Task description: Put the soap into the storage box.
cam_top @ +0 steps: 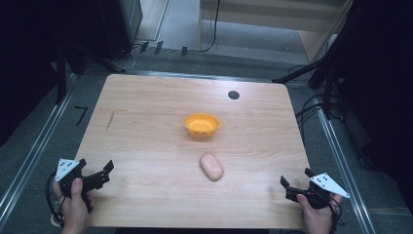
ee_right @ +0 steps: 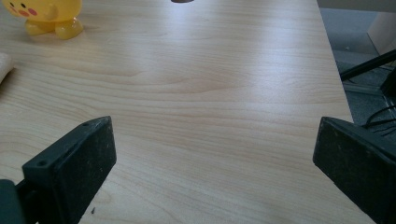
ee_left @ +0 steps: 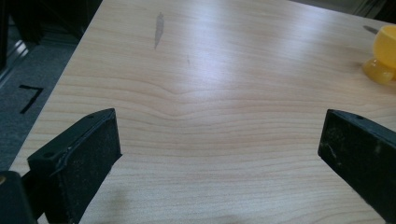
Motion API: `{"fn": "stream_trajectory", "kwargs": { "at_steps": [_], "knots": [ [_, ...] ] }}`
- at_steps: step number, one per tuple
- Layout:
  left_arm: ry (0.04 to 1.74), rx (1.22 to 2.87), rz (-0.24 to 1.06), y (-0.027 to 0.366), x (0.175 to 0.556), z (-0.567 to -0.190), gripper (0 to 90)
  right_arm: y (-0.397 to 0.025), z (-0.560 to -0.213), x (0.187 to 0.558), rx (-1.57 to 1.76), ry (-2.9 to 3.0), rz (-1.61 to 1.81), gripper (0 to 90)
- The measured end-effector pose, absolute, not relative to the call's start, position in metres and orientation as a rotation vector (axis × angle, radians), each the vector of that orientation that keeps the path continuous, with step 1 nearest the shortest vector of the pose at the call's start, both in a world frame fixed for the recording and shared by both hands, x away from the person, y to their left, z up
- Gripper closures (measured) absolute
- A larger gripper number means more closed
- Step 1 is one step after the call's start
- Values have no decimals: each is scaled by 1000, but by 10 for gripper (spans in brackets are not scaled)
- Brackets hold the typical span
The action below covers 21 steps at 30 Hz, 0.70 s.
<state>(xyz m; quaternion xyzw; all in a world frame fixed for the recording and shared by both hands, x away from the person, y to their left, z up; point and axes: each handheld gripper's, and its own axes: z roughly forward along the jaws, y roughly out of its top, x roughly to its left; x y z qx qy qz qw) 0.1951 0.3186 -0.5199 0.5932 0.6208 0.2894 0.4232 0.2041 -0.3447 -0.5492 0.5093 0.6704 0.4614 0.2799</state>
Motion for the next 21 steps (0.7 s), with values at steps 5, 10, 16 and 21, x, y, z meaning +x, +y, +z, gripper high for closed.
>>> {"fn": "stream_trajectory", "kwargs": {
  "at_steps": [5, 10, 16, 21],
  "knots": [
    [1518, 1557, 767, 309, 197, -521, 0, -342, -549, 205, 1383, 1802, 1205, 1],
    [1525, 1592, 767, 306, 199, -523, 0, -334, -546, 204, 1376, 1842, 1170, 2],
    [1524, 1652, 755, 301, 203, -524, 0, -315, -538, 208, 1364, 1903, 1058, 76],
    [1525, 1663, 742, 302, 203, -524, 0, -297, -530, 213, 1357, 1958, 985, 131]
  ]
}}
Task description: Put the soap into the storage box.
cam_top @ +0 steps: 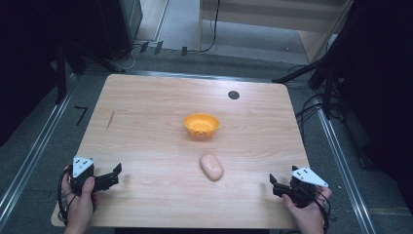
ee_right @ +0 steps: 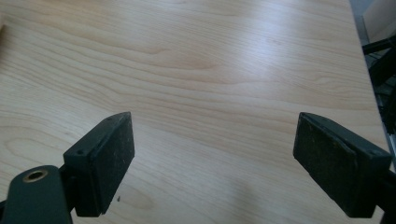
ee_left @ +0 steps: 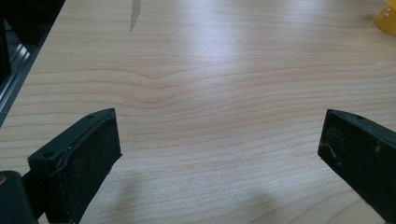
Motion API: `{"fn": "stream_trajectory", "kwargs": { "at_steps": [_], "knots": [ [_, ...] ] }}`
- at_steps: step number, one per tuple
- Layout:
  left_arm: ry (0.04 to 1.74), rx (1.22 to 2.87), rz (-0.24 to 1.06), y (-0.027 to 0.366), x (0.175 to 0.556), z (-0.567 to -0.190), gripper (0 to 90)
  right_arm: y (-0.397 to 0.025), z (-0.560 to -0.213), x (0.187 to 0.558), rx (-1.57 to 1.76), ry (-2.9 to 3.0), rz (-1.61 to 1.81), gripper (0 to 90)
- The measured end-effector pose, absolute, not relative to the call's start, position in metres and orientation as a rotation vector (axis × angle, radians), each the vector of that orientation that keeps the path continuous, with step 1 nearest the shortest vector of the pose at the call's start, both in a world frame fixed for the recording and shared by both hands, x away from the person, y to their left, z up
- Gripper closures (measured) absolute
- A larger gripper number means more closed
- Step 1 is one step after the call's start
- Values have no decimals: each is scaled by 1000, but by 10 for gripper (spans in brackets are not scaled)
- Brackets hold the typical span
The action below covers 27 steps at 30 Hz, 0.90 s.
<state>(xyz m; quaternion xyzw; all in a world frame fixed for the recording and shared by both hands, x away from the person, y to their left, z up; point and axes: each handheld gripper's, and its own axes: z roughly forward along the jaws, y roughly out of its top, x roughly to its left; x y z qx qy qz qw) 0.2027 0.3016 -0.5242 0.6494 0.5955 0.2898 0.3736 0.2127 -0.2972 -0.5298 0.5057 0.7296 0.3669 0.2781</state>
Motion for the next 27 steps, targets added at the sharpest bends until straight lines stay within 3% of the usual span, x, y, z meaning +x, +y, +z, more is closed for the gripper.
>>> {"fn": "stream_trajectory", "kwargs": {
  "at_steps": [5, 7, 9, 13, 27],
  "knots": [
    [1527, 1661, 732, 302, 204, -525, 0, -287, -522, 219, 1387, 1974, 989, 144],
    [1530, 1664, 727, 302, 204, -525, 0, -281, -517, 220, 1377, 1982, 1024, 242],
    [1531, 1664, 726, 302, 204, -525, 0, -279, -517, 221, 1369, 1991, 1027, 243],
    [1533, 1662, 726, 302, 204, -525, 0, -263, -515, 225, 1350, 2035, 1009, 334],
    [1532, 1661, 717, 303, 204, -525, 0, -204, -503, 242, 1191, 2324, 906, 442]
  ]
}}
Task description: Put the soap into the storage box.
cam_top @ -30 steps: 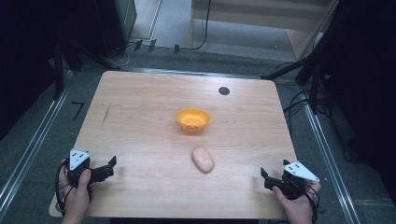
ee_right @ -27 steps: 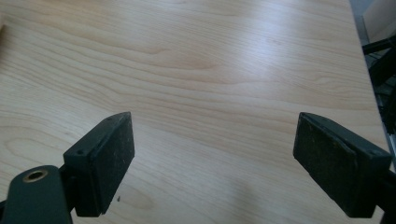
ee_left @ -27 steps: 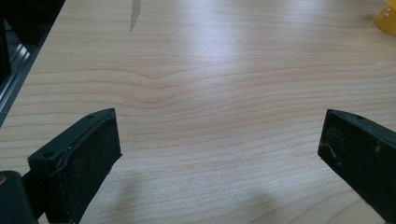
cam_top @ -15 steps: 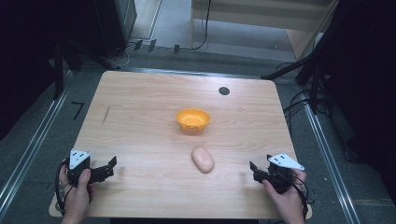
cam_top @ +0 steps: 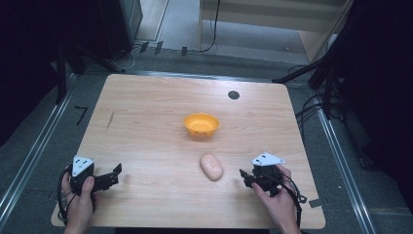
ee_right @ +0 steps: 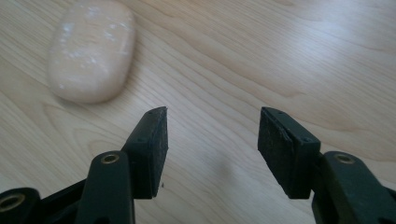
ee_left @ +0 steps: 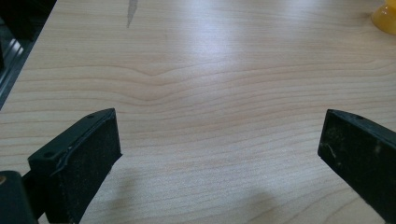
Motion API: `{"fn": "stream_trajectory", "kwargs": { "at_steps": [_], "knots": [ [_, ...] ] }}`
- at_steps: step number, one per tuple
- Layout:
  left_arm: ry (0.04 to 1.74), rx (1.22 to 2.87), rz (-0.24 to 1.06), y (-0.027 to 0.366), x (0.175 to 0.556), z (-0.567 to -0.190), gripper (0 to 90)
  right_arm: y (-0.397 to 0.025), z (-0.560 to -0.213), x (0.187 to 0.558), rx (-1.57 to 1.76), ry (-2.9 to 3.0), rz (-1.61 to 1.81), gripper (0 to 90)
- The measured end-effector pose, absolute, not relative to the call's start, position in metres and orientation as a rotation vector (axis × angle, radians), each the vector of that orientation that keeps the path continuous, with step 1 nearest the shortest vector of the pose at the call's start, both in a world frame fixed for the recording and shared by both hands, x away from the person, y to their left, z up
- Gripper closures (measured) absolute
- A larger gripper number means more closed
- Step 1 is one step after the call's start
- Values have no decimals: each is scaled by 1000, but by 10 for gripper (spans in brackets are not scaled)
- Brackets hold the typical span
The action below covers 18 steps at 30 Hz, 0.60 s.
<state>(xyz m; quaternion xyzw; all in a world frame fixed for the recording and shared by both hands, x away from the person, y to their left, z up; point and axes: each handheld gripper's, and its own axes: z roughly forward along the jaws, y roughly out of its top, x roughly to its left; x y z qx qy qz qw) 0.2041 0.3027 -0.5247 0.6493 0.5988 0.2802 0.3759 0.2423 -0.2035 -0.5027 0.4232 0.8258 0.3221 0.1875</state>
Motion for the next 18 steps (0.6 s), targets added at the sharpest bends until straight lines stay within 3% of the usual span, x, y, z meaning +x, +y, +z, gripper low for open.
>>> {"fn": "stream_trajectory", "kwargs": {
  "at_steps": [10, 18],
  "knots": [
    [1532, 1662, 728, 302, 204, -525, 0, -177, -496, 250, 1232, 2405, 918, 423],
    [1518, 1683, 745, 300, 203, -524, 0, -152, -502, 259, 1260, 2542, 875, 339]
  ]
}}
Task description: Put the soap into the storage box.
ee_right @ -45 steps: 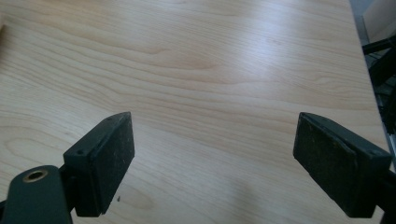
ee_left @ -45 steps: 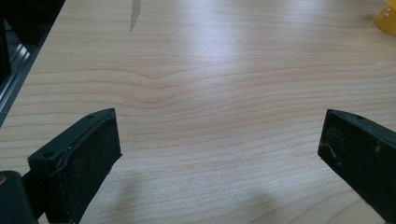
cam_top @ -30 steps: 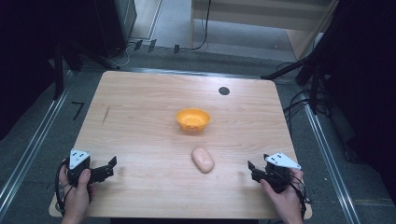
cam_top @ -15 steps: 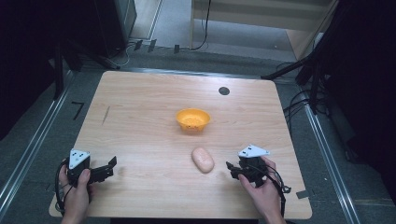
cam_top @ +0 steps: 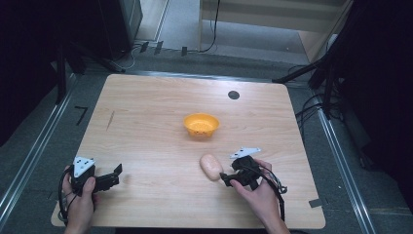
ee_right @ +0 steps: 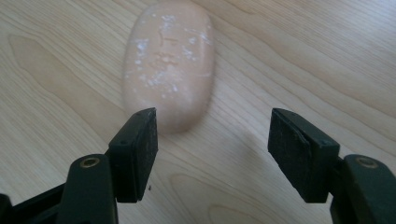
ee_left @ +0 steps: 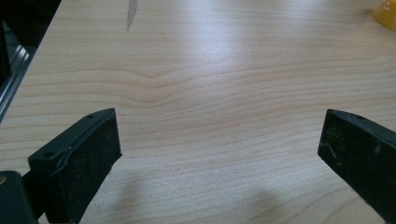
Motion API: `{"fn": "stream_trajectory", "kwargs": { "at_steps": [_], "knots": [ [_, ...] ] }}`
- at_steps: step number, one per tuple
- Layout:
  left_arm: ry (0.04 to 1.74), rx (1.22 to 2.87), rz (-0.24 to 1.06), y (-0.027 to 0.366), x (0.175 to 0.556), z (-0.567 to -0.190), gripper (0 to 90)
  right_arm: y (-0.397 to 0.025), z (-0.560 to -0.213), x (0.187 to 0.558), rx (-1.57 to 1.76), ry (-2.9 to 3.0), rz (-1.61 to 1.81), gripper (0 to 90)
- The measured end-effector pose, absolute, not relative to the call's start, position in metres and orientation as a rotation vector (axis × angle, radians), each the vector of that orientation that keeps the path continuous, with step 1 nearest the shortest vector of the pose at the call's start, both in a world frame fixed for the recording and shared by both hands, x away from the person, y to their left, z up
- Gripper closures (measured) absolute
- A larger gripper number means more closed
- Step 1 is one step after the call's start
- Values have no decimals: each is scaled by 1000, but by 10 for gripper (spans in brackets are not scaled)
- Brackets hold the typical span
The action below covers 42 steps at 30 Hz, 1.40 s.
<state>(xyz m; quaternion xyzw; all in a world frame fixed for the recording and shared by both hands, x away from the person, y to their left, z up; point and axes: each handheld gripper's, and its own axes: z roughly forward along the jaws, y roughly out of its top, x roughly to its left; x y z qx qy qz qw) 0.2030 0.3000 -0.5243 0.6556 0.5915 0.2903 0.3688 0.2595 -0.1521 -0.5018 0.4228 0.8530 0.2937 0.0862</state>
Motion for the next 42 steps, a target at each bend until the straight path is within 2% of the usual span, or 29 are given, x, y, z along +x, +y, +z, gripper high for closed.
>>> {"fn": "stream_trajectory", "kwargs": {
  "at_steps": [11, 30, 42],
  "knots": [
    [1520, 1681, 741, 300, 203, -524, 0, -127, -504, 266, 1248, 2589, 825, 239],
    [1513, 1700, 752, 298, 203, -524, 0, -96, -514, 275, 1241, 2606, 691, 304],
    [1515, 1704, 750, 298, 203, -525, 0, -95, -516, 276, 1234, 2611, 687, 322]
  ]
}}
